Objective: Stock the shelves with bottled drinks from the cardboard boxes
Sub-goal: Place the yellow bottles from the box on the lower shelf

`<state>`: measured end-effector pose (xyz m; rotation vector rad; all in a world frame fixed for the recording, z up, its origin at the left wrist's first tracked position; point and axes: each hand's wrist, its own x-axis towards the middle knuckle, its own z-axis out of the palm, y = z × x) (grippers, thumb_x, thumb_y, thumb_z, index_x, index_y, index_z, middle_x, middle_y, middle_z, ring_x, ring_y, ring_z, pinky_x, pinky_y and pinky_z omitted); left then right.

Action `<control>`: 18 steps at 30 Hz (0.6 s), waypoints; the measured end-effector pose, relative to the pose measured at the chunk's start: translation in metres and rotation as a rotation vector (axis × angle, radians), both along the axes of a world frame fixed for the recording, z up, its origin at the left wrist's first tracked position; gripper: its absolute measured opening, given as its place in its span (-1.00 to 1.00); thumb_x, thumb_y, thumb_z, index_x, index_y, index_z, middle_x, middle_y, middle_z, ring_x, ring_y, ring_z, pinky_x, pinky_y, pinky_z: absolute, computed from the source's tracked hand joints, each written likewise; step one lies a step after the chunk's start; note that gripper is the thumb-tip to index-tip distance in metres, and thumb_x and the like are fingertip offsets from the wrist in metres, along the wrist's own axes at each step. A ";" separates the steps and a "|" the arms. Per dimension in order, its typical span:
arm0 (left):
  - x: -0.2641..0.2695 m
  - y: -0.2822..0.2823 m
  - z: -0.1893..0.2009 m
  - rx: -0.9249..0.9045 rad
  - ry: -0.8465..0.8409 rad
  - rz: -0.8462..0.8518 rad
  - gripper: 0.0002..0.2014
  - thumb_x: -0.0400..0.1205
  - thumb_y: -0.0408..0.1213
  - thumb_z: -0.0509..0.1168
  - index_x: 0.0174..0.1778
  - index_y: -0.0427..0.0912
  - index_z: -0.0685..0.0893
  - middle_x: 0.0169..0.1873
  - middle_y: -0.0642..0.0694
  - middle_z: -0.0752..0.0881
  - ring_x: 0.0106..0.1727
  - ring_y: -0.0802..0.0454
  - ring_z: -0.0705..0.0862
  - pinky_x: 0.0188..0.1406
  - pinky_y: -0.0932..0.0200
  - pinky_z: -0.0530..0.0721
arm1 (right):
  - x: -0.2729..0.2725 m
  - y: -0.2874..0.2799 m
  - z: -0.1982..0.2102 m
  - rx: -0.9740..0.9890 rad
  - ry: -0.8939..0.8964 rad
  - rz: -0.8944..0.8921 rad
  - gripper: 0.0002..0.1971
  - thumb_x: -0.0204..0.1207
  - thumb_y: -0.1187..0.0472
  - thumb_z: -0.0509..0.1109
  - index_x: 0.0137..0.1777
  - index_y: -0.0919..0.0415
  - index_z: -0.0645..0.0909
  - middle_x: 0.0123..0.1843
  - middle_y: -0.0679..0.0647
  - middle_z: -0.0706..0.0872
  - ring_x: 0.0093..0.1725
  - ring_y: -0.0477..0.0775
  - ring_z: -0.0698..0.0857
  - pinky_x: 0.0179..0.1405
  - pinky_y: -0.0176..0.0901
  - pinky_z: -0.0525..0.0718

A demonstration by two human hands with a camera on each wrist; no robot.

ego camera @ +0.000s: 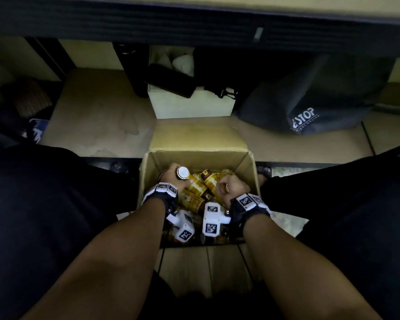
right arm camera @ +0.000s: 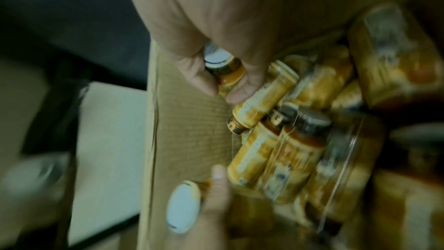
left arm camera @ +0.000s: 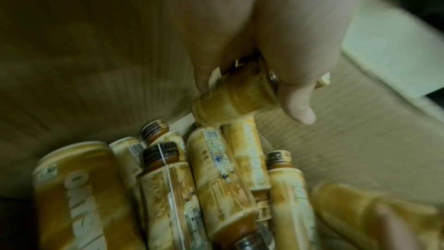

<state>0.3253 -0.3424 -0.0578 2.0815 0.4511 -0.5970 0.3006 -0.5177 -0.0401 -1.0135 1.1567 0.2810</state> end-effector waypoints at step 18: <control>-0.004 0.002 0.088 -0.333 -0.119 -0.234 -0.55 0.42 -0.15 0.57 0.18 -0.08 0.59 -0.07 0.10 0.73 0.05 0.06 0.68 0.08 0.18 0.56 | -0.008 0.001 0.081 -0.642 -0.407 0.893 -0.54 0.07 0.20 0.67 0.03 -0.05 0.75 -0.15 -0.16 0.81 -0.08 -0.08 0.76 -0.05 -0.19 0.72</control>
